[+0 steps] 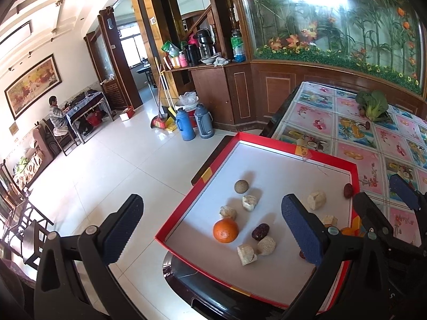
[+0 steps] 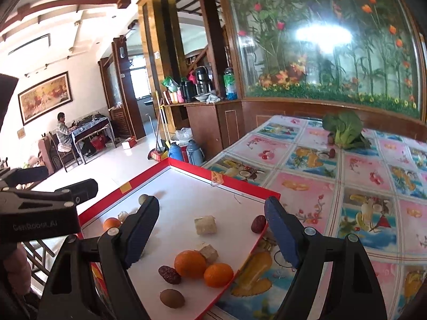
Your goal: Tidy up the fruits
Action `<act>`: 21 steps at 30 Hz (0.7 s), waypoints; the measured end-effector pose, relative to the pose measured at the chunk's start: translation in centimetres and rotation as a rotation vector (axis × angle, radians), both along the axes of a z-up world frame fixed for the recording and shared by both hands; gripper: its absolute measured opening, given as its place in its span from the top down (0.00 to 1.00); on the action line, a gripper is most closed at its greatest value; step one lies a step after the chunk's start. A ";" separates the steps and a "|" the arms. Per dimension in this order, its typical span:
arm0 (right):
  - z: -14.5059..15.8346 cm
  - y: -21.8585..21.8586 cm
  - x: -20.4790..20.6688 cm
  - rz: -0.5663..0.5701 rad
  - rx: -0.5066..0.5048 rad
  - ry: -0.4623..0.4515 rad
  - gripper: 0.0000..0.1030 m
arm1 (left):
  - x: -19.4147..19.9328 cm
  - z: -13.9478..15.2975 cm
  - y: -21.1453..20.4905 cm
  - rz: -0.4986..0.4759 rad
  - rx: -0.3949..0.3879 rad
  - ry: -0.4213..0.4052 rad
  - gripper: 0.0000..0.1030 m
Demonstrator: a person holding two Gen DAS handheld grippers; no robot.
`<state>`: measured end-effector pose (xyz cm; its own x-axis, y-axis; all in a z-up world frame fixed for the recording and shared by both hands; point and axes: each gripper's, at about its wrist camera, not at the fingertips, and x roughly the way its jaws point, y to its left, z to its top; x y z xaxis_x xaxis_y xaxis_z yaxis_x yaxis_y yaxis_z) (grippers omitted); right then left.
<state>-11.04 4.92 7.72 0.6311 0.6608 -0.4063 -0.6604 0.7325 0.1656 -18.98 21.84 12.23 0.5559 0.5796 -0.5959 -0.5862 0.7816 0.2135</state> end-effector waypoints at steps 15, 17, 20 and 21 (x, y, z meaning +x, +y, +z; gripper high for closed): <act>-0.4 0.4 -2.3 0.014 -0.006 -0.129 0.21 | -2.3 -0.7 1.4 0.000 -0.026 -0.033 0.00; -0.4 0.2 -3.0 0.013 0.006 -0.131 0.21 | -2.5 -0.9 1.7 -0.008 -0.034 -0.037 0.00; -0.3 0.2 -4.0 0.019 0.010 -0.112 0.21 | -2.7 -1.2 2.3 -0.022 -0.055 -0.046 0.00; -0.1 0.6 -4.5 0.028 0.001 -0.111 0.21 | -2.9 -1.2 2.5 -0.025 -0.058 -0.050 0.00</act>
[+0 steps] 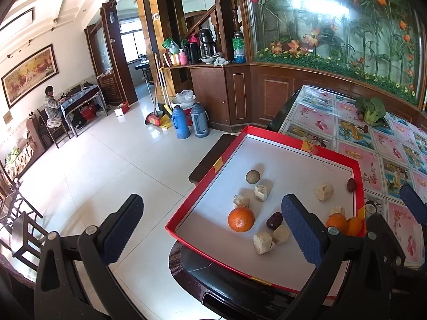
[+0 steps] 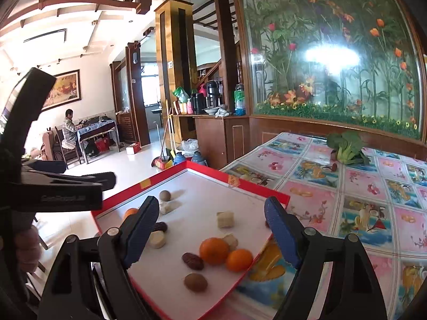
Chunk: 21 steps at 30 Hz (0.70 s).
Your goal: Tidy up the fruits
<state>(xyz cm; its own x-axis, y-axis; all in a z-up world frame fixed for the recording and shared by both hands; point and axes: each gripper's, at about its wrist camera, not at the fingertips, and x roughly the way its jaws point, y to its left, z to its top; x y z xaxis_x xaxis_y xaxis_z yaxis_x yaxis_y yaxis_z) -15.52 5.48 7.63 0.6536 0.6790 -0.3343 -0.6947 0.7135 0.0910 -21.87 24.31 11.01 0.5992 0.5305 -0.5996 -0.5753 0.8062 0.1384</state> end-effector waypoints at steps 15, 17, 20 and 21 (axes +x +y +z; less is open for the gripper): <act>1.5 3.6 -3.0 -0.039 -0.071 0.023 0.21 | -4.5 -0.7 2.9 0.023 -0.008 -0.049 0.00; 1.7 3.7 -3.4 -0.050 -0.083 0.019 0.21 | -4.8 -0.7 2.9 0.023 -0.004 -0.051 0.00; 1.8 3.4 -3.8 -0.062 -0.078 0.038 0.21 | -5.7 -0.8 2.4 0.012 -0.002 -0.048 0.00; 1.8 3.3 -4.0 -0.067 -0.077 0.044 0.21 | -6.0 -0.8 2.2 0.008 -0.002 -0.049 0.00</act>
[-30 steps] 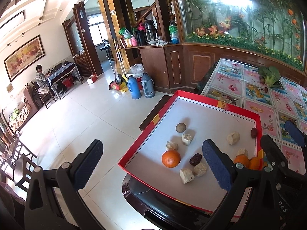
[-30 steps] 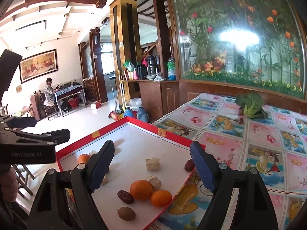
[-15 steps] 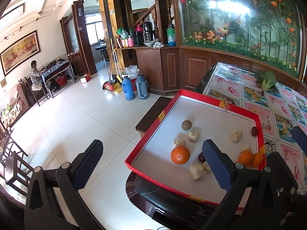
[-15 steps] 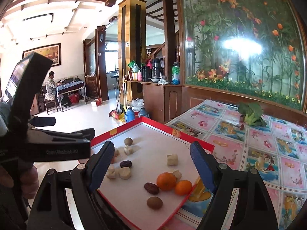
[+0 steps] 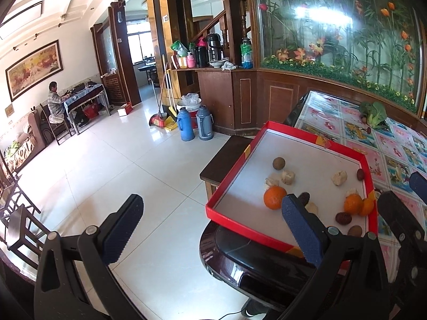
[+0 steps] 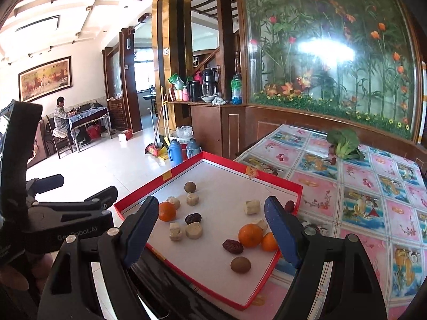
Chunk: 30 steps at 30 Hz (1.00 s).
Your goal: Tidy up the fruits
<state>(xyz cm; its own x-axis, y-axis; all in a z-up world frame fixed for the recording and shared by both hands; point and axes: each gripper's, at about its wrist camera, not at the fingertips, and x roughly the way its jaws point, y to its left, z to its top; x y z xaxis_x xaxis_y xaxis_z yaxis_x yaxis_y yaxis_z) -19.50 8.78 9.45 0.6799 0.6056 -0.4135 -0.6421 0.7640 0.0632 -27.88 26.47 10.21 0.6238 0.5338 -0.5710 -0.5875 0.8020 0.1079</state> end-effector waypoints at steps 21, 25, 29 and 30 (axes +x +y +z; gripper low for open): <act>1.5 -8.5 -5.0 -0.180 0.126 0.086 0.21 | -6.5 2.0 -9.2 -0.116 0.088 -0.019 0.00; 1.8 -10.1 -6.2 -0.212 0.138 0.074 0.21 | -7.5 2.0 -10.2 -0.141 0.084 -0.026 0.00; 2.1 -11.0 -7.5 -0.229 0.150 0.044 0.21 | -7.8 2.2 -10.9 -0.164 0.077 -0.023 0.00; 2.3 -11.2 -7.8 -0.230 0.154 0.032 0.21 | -7.9 2.3 -11.3 -0.170 0.082 -0.029 0.00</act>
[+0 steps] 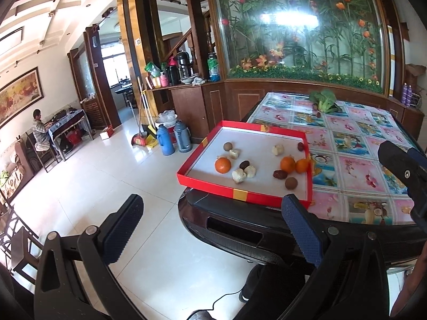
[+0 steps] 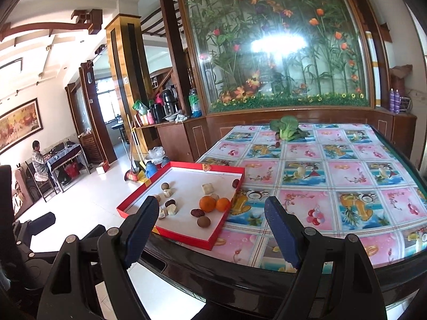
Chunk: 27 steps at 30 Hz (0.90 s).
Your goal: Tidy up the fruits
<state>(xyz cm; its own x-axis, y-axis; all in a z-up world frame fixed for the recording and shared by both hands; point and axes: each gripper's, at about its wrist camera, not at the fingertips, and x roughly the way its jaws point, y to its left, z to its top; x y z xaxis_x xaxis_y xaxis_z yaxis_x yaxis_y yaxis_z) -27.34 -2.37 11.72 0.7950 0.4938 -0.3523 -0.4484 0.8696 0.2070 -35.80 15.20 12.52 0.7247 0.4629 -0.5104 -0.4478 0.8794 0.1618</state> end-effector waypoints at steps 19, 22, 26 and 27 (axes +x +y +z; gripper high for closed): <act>1.4 1.7 -1.7 0.043 -0.029 -0.106 0.21 | -1.8 2.0 0.8 0.016 -0.016 -0.054 0.00; 2.1 2.4 -1.5 0.064 -0.028 -0.103 0.20 | -2.1 2.8 1.2 0.025 -0.002 -0.076 0.00; 2.0 3.5 -0.5 0.087 -0.042 -0.087 0.19 | -1.5 3.5 2.2 0.043 -0.001 -0.083 0.00; 1.9 3.7 -0.2 0.095 -0.036 -0.077 0.19 | -1.2 3.5 2.4 0.049 0.001 -0.080 0.00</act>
